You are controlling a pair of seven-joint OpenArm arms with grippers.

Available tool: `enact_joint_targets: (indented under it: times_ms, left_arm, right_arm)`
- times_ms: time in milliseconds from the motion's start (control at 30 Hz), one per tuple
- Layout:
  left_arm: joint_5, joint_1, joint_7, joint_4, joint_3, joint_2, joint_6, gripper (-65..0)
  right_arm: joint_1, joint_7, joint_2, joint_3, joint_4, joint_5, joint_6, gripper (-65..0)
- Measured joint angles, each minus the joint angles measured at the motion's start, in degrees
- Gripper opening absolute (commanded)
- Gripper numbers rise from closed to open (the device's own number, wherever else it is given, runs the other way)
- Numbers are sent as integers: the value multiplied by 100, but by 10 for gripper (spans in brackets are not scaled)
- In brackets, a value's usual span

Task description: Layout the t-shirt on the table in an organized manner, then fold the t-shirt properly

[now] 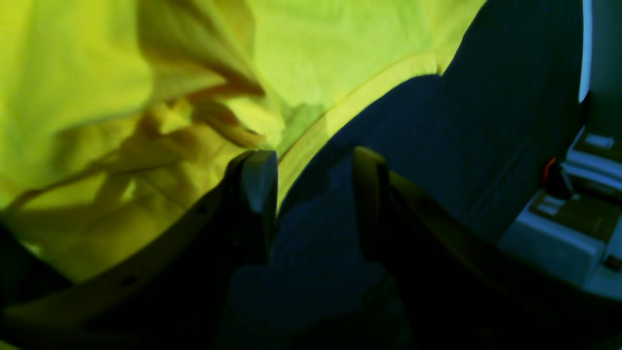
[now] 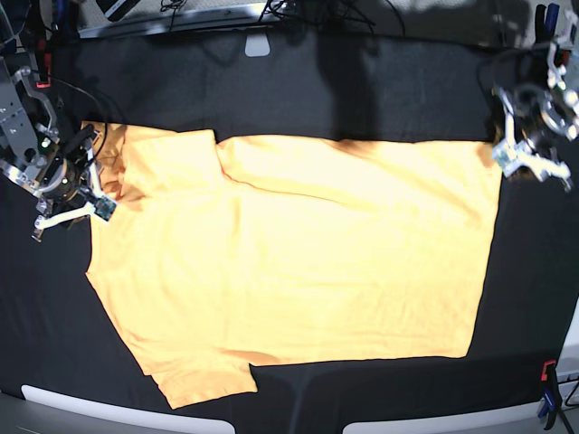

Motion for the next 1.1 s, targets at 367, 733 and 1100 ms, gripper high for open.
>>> enact_joint_targets:
  times_ms: [367,733,1100]
  left_arm:
    - [901,153,-286,-4,584,-15,-9,-409]
    - [898,-356,-350,-719,791,81,273,-480]
    - [896,-341,-374,-726,791,83,271,-650]
  right_arm:
    - [-140,-35,-7,0,136,0,9,-402]
    - [-138,-131,-15,0,136,-2,9,-402]
    - [-588,-575,-7,2,745,-4,-11,-401]
